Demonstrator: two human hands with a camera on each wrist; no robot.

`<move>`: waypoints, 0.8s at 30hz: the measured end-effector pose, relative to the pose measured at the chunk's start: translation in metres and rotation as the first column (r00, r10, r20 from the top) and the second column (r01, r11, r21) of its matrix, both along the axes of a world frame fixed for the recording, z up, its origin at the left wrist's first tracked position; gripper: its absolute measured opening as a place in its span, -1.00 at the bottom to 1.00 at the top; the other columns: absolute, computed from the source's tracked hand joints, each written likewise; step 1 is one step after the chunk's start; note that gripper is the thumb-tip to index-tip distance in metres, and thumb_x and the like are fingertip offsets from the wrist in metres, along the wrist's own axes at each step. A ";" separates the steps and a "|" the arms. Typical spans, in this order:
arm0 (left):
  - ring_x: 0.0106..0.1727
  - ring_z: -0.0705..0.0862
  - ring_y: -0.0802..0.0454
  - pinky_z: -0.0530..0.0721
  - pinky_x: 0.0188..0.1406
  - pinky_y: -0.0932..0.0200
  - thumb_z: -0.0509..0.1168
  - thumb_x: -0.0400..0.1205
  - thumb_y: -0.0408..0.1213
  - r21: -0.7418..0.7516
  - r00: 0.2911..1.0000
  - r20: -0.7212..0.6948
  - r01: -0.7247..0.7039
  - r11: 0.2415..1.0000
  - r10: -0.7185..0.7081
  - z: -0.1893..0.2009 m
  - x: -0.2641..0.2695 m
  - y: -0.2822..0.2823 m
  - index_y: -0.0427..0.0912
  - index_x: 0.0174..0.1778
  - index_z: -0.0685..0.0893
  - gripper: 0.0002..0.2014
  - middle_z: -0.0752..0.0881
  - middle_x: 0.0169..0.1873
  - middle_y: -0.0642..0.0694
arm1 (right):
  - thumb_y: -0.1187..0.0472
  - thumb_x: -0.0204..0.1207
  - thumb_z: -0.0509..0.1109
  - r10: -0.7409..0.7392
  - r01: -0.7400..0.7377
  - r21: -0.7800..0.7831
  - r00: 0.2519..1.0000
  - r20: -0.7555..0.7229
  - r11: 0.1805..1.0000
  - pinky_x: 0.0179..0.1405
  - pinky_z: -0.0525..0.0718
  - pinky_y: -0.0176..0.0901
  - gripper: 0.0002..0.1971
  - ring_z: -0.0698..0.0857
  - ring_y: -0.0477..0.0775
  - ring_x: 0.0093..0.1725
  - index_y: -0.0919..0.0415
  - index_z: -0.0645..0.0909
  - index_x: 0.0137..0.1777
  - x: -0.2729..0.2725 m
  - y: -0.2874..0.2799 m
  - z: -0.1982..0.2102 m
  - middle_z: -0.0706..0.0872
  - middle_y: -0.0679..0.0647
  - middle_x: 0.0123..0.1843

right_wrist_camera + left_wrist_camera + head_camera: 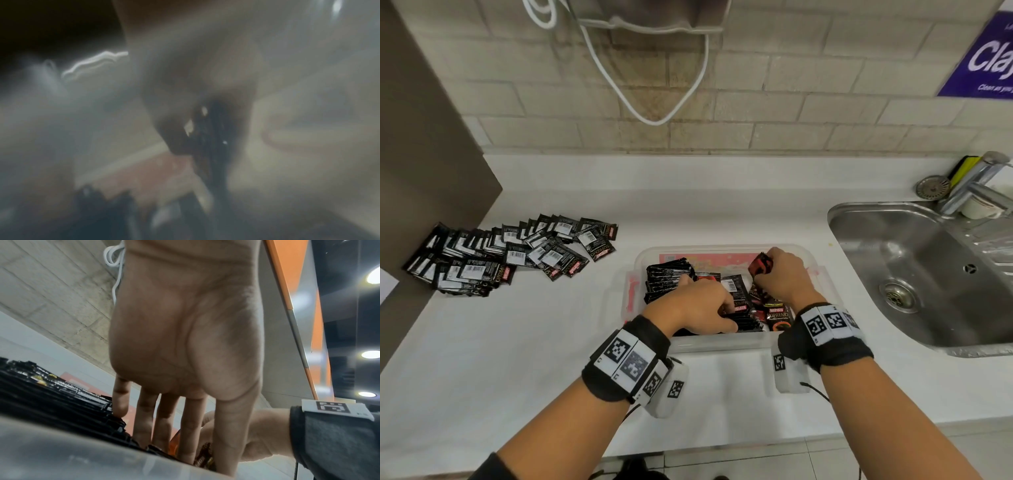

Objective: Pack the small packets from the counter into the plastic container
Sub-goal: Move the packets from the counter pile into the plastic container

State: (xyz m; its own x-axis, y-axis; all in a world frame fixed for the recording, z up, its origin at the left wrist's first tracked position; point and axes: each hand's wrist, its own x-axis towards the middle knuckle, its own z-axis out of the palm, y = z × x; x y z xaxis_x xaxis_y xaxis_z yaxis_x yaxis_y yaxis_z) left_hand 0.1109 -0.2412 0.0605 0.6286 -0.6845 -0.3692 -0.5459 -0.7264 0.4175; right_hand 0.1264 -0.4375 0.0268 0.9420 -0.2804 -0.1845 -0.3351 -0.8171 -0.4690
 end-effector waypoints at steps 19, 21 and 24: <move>0.21 0.58 -0.01 0.19 0.48 -0.21 0.31 0.68 0.09 0.015 1.000 0.018 0.000 1.000 -0.001 -0.001 -0.002 0.000 0.00 0.22 0.72 -0.68 0.68 0.05 0.06 | 0.09 0.48 0.59 0.002 0.016 0.146 0.992 -0.123 0.989 0.08 0.62 -0.08 -0.48 0.67 0.16 0.17 0.24 0.51 0.35 0.003 0.007 -0.022 0.67 0.19 0.24; 0.21 0.58 -0.01 0.20 0.46 -0.20 0.31 0.67 0.09 0.008 1.000 0.017 0.000 1.000 -0.001 -0.001 -0.002 0.000 -0.01 0.20 0.73 -0.68 0.70 0.06 0.04 | 0.07 0.48 0.59 0.008 0.006 0.124 0.994 -0.113 0.992 0.25 0.64 0.00 -0.44 0.70 0.21 0.22 0.28 0.53 0.40 0.002 0.009 -0.021 0.69 0.21 0.26; 0.18 0.61 -0.03 0.20 0.43 -0.17 0.31 0.68 0.09 0.000 1.000 0.018 0.001 1.000 -0.001 -0.002 -0.002 0.001 -0.02 0.20 0.74 -0.68 0.73 0.05 0.00 | 0.08 0.50 0.57 0.006 0.014 0.161 0.992 -0.123 0.987 0.23 0.71 0.04 -0.47 0.80 0.20 0.07 0.33 0.57 0.38 0.002 0.012 -0.018 0.77 0.25 0.18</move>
